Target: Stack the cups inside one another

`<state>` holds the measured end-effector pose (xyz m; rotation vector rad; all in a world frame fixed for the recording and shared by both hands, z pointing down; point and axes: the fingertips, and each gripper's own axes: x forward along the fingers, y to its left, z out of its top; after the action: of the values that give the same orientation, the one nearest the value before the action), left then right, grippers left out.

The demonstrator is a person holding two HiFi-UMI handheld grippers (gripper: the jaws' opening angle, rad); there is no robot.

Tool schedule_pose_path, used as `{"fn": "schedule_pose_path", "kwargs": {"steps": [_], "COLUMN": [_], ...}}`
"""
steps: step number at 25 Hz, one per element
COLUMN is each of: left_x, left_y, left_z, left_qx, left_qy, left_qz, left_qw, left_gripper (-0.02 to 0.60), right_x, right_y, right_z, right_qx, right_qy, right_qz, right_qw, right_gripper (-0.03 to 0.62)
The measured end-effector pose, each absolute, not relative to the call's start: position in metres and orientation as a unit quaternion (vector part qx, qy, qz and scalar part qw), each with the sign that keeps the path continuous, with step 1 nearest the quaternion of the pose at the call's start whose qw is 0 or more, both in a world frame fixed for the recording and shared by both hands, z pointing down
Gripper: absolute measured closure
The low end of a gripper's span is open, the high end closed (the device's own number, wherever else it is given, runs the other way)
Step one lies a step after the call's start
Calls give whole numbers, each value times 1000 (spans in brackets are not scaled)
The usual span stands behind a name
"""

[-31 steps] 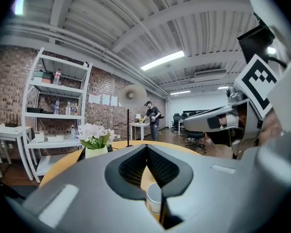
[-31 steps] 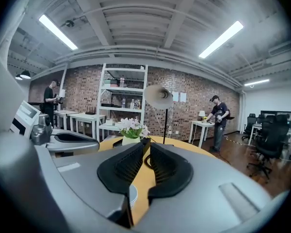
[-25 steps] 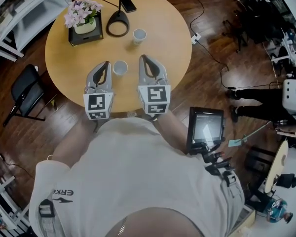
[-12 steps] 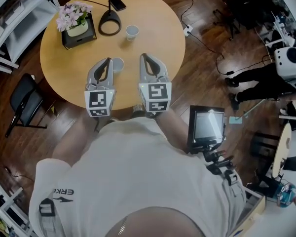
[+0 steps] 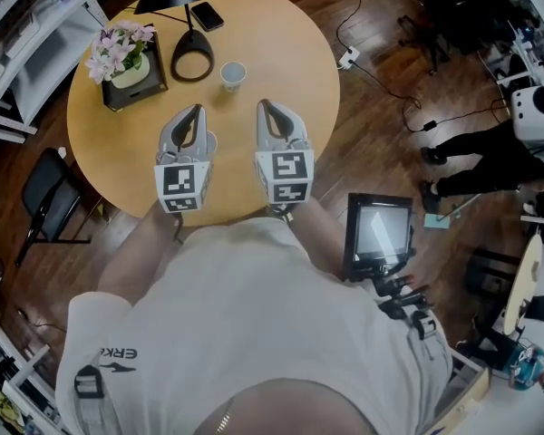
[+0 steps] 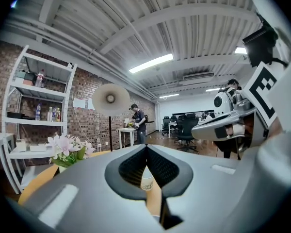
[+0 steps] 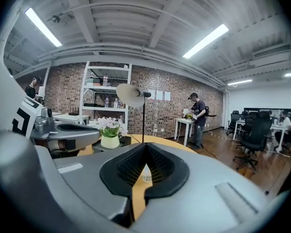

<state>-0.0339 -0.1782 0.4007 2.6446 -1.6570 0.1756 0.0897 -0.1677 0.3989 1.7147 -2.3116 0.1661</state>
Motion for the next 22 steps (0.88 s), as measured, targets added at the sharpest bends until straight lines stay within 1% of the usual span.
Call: {"fn": "schedule_pose_path", "kwargs": {"steps": [4,11,18,22], "left_x": [-12,7,8,7], "left_y": [-216,-264,-293,-290], "left_z": [408,433,474,489], "left_qx": [838,817,794,784], "left_qy": [-540,-565,-586,-593], "left_qz": [73,104,139,156], "left_qw": [15,41,80,100], "left_gripper": [580,580,580,580], "right_x": [110,123,120,112], "right_y": [-208,-264,-302,-302], "right_z": [413,443,493,510], "right_qx": [575,540,502,480], "right_qy": [-804,-822,-836,-842], "right_qz": [74,105,141,158], "right_qw": [131,146,173,189], "right_gripper": [580,580,580,579]}}
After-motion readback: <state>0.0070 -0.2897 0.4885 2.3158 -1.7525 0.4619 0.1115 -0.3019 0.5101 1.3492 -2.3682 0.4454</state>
